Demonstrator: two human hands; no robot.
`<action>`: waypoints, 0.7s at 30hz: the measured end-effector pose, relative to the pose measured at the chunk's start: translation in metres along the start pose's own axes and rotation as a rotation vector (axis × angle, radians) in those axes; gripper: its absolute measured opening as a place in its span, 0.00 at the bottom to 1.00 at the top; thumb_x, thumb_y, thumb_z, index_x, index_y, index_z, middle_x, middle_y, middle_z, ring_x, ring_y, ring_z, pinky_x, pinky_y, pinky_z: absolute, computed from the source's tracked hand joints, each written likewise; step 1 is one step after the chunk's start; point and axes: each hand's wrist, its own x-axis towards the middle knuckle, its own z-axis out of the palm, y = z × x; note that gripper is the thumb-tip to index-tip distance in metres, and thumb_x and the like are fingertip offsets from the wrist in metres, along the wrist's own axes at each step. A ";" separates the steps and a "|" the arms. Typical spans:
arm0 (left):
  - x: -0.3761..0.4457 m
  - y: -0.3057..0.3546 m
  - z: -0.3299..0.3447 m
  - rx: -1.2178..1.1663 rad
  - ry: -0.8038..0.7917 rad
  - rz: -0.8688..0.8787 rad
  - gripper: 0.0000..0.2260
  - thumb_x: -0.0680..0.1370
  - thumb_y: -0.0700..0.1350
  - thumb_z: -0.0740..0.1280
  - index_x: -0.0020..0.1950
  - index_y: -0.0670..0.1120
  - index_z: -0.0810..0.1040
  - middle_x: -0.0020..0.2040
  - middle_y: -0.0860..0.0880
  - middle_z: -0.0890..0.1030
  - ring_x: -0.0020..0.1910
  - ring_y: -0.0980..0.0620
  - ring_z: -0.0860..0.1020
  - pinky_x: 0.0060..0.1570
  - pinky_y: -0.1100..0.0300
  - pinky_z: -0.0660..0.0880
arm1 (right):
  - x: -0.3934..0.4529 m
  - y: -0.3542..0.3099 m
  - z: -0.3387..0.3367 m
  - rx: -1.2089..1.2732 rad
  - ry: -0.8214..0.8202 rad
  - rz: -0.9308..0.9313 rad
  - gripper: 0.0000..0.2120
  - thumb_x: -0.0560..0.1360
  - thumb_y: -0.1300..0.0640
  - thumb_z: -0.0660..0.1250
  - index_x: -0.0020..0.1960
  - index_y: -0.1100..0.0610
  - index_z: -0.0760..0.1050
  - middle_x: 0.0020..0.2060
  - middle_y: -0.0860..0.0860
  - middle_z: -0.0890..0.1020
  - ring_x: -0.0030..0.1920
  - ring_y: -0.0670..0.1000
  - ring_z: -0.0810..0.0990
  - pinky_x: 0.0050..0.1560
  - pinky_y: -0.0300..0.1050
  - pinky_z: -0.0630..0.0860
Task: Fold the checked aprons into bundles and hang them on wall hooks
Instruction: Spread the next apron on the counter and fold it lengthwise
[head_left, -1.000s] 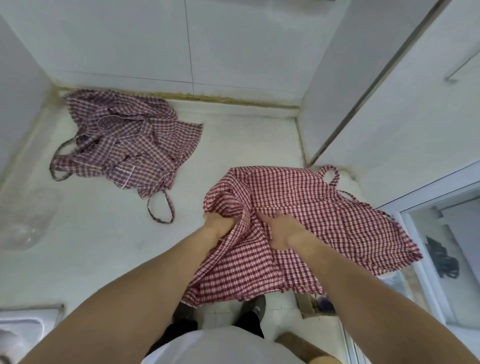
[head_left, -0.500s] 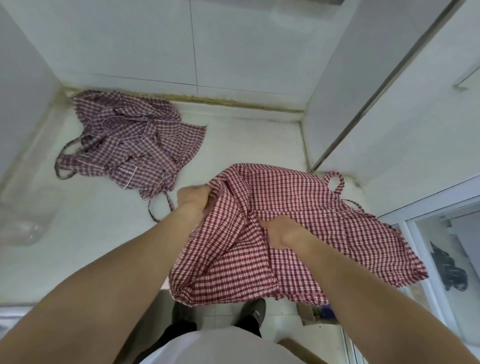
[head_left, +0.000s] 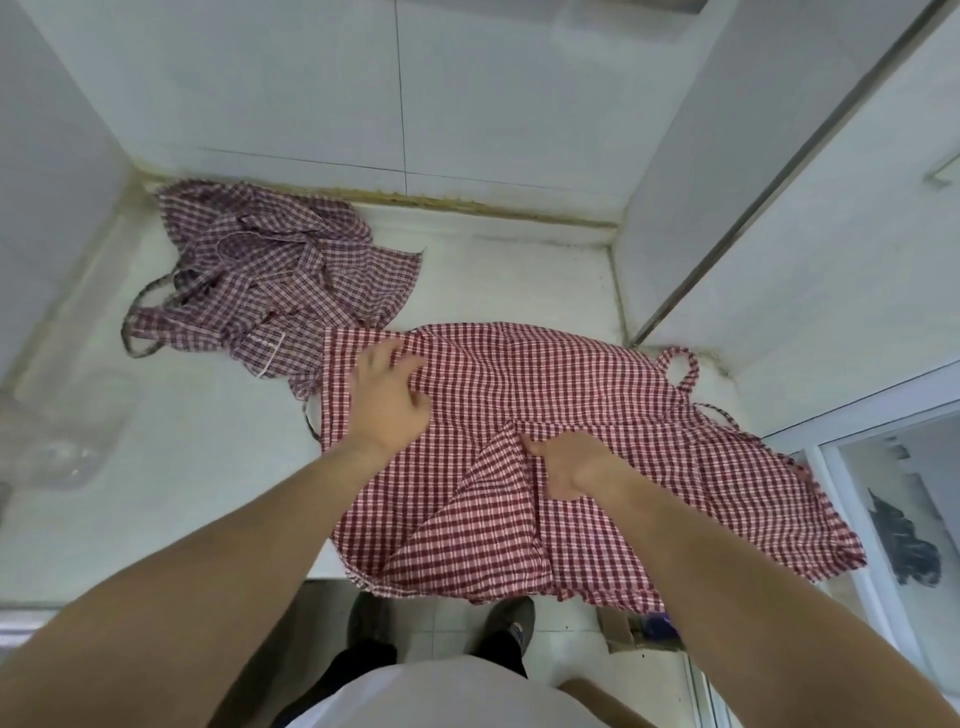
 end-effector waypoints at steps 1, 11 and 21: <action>-0.006 0.002 0.010 0.045 -0.160 -0.053 0.28 0.75 0.46 0.68 0.75 0.50 0.66 0.77 0.44 0.62 0.77 0.42 0.57 0.76 0.40 0.53 | 0.000 0.000 0.001 -0.012 0.003 0.005 0.45 0.76 0.56 0.65 0.79 0.41 0.38 0.60 0.52 0.80 0.56 0.55 0.80 0.62 0.51 0.77; -0.017 0.013 0.012 0.183 -0.638 -0.123 0.15 0.81 0.56 0.59 0.50 0.44 0.76 0.46 0.48 0.80 0.42 0.52 0.78 0.38 0.59 0.71 | -0.004 -0.016 -0.013 0.024 0.107 0.093 0.14 0.78 0.54 0.61 0.61 0.57 0.77 0.60 0.52 0.78 0.55 0.54 0.77 0.53 0.51 0.75; 0.011 -0.035 0.006 0.129 -0.288 -0.131 0.29 0.79 0.52 0.66 0.77 0.49 0.60 0.76 0.41 0.62 0.74 0.39 0.61 0.70 0.38 0.64 | 0.009 -0.027 0.024 0.352 0.170 0.056 0.43 0.76 0.43 0.69 0.80 0.38 0.43 0.80 0.51 0.38 0.78 0.64 0.38 0.73 0.73 0.55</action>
